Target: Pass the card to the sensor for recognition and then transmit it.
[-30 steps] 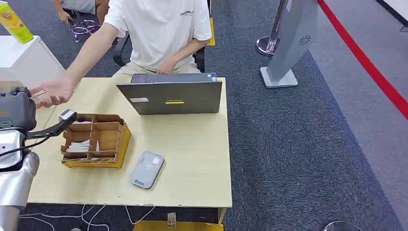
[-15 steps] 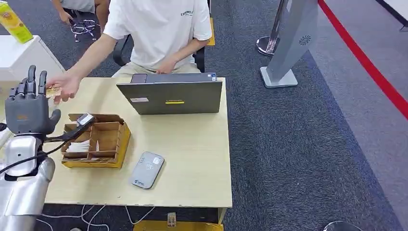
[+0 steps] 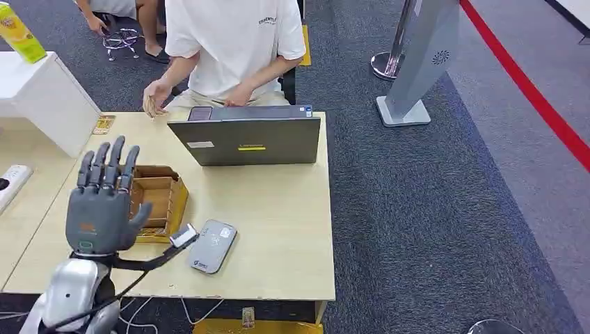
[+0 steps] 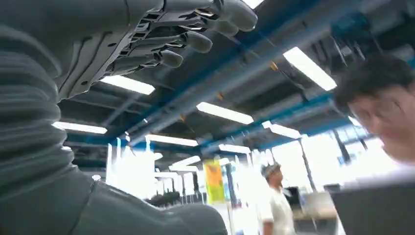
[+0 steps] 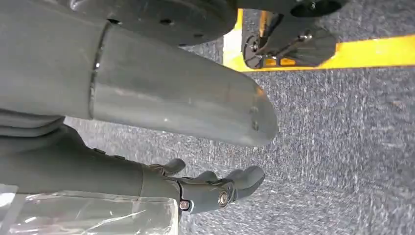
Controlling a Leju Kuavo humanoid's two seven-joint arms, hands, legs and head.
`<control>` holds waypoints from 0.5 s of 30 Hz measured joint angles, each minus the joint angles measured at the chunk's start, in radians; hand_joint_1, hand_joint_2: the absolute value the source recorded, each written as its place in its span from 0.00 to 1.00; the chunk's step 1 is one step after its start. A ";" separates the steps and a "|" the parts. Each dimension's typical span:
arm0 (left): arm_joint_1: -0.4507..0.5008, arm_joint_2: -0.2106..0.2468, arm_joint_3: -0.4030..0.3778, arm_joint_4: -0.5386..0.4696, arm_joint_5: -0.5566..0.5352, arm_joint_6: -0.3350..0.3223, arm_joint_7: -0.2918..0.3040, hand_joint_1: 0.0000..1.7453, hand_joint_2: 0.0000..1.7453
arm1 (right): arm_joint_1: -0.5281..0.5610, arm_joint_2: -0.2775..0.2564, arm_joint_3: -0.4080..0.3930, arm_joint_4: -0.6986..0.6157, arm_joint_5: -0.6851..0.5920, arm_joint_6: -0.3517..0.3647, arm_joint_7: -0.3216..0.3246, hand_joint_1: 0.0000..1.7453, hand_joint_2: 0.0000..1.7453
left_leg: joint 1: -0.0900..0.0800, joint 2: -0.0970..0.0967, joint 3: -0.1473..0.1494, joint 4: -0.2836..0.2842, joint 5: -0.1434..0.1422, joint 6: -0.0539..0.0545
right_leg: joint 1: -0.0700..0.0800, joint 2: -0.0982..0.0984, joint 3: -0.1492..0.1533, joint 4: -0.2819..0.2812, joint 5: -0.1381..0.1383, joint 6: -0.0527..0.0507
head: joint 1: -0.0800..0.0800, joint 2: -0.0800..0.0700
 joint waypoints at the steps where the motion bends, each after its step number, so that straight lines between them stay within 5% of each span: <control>1: 0.048 0.009 -0.022 -0.025 0.000 -0.019 0.003 0.00 1.00 | 0.000 0.002 -0.007 0.000 -0.006 -0.004 -0.003 0.00 0.00 | 0.000 0.001 0.000 0.000 0.000 0.000 | 0.000 0.001 -0.001 0.000 0.000 0.000 | 0.000 0.000; 6: 0.190 0.043 -0.060 -0.092 0.008 -0.044 0.011 0.00 1.00 | 0.001 0.005 -0.034 0.000 -0.010 -0.011 -0.008 0.00 0.00 | 0.000 0.000 -0.001 0.000 0.000 0.000 | 0.000 -0.001 -0.001 0.000 -0.001 0.000 | 0.000 0.000; 15: 0.253 0.066 -0.068 -0.127 0.060 -0.123 0.022 0.00 1.00 | 0.001 0.006 -0.050 0.000 -0.010 -0.011 -0.013 0.00 0.00 | 0.000 -0.001 0.000 0.000 0.000 0.000 | 0.000 -0.001 0.000 0.000 -0.001 0.000 | 0.000 0.000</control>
